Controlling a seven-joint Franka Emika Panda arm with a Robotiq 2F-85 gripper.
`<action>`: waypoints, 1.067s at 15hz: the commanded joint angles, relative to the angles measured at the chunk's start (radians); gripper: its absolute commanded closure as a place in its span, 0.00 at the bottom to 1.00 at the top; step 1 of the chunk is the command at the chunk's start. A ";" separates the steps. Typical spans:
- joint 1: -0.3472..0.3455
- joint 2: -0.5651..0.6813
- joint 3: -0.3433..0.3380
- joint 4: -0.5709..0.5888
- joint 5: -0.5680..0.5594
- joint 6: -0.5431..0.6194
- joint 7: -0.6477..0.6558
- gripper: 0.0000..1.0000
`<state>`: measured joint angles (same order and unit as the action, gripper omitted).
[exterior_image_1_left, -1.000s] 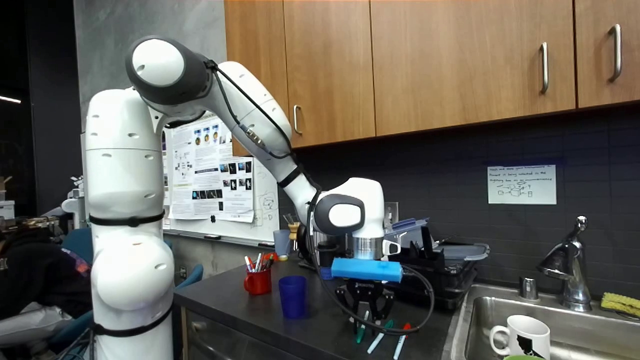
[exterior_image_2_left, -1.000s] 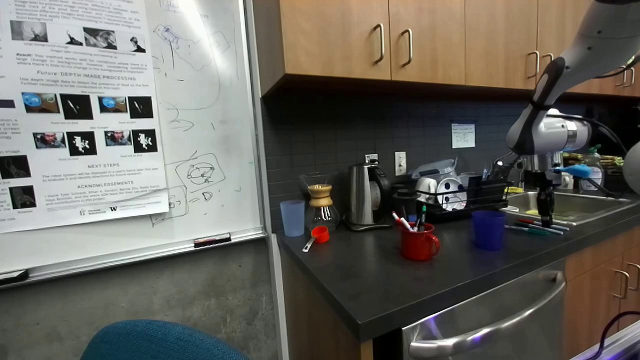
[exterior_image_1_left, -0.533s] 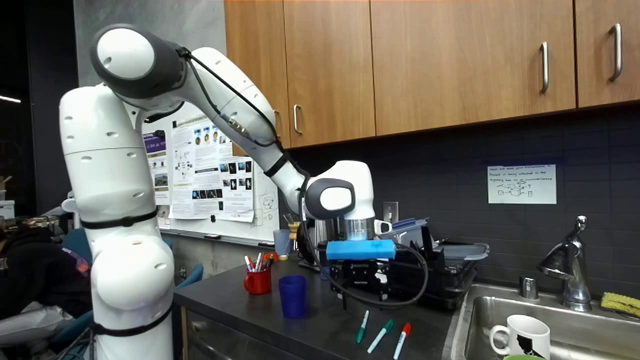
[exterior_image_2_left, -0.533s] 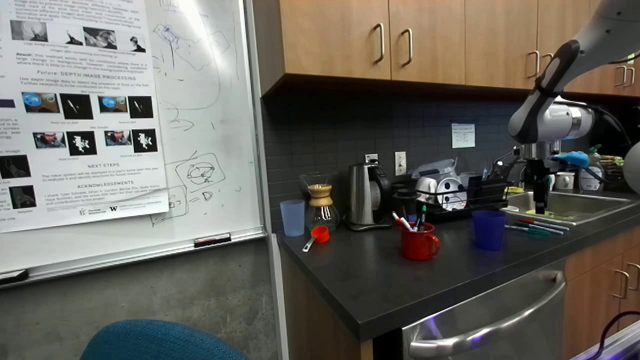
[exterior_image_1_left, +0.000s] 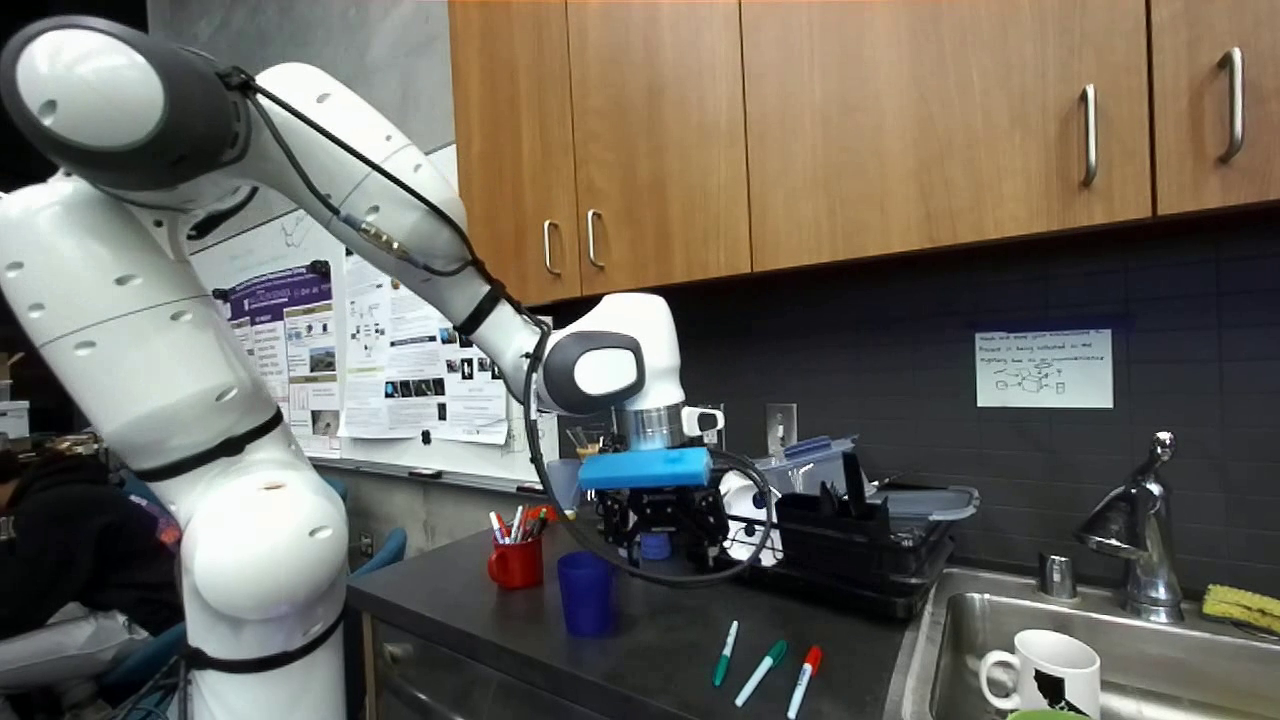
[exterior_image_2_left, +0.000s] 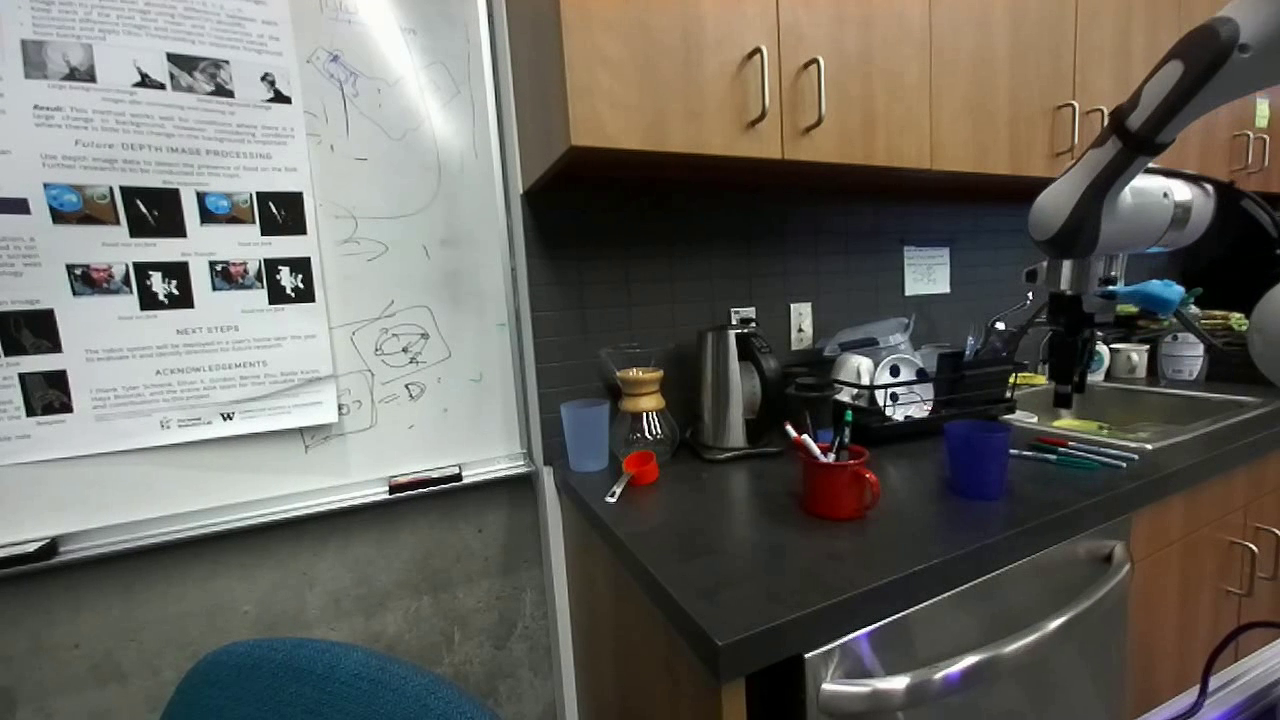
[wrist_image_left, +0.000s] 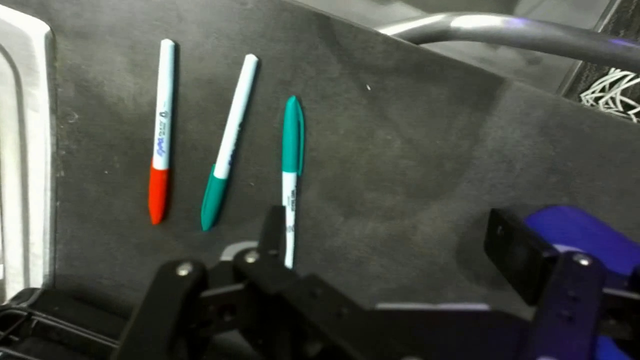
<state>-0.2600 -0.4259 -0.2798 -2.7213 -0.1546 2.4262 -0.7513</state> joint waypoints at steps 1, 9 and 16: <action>0.012 -0.173 0.068 -0.081 -0.031 -0.045 0.147 0.00; 0.196 -0.250 0.292 -0.049 -0.037 -0.136 0.485 0.00; 0.272 -0.236 0.318 -0.049 -0.037 -0.115 0.539 0.00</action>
